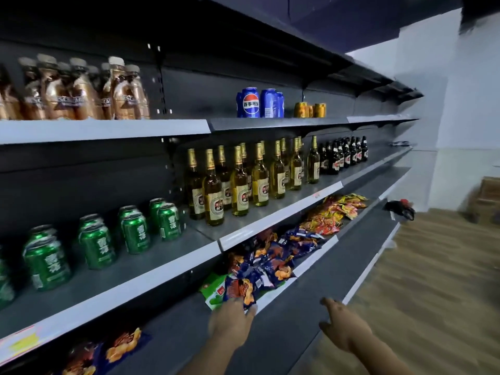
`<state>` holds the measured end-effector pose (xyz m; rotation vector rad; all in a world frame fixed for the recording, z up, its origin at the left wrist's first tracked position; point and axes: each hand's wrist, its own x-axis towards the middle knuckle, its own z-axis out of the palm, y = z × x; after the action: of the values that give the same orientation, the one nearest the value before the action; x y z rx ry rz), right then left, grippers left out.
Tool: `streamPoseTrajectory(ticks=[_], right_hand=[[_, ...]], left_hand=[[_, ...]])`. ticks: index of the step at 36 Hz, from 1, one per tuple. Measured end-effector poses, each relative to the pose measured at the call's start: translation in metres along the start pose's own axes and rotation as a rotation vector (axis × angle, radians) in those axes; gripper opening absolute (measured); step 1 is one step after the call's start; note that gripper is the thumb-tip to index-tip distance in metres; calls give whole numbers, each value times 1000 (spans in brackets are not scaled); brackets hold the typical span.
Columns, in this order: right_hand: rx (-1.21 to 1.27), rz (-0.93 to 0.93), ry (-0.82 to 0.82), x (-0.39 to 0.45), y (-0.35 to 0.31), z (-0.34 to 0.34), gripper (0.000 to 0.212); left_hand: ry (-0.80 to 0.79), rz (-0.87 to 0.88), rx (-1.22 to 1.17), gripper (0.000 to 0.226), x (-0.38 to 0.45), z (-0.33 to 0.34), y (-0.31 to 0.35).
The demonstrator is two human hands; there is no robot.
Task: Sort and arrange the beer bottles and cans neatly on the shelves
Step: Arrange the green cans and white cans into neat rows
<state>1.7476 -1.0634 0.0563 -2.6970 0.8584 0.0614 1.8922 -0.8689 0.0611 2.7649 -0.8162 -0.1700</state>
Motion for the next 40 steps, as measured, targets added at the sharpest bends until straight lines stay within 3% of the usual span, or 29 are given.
streamPoseTrajectory(ticks=[10,16,23,34,40], right_hand=[[14,-88,-22,124,42,-32,53],[-7,-143,0,197,32,-61,47],[-19,-260,15,269,9,-90,49],[-77,-563,-1,354,-47,-94,52],[-7,-776,132,366,-91,-83,42]], left_hand=[[139,-73,-13,43,109,8,52],[236,-73,3,50,186,1,66],[405,-99,-46,44,257,-20,70],[500,-310,12,41,283,-38,53],[588,-454,41,38,264,-40,24]])
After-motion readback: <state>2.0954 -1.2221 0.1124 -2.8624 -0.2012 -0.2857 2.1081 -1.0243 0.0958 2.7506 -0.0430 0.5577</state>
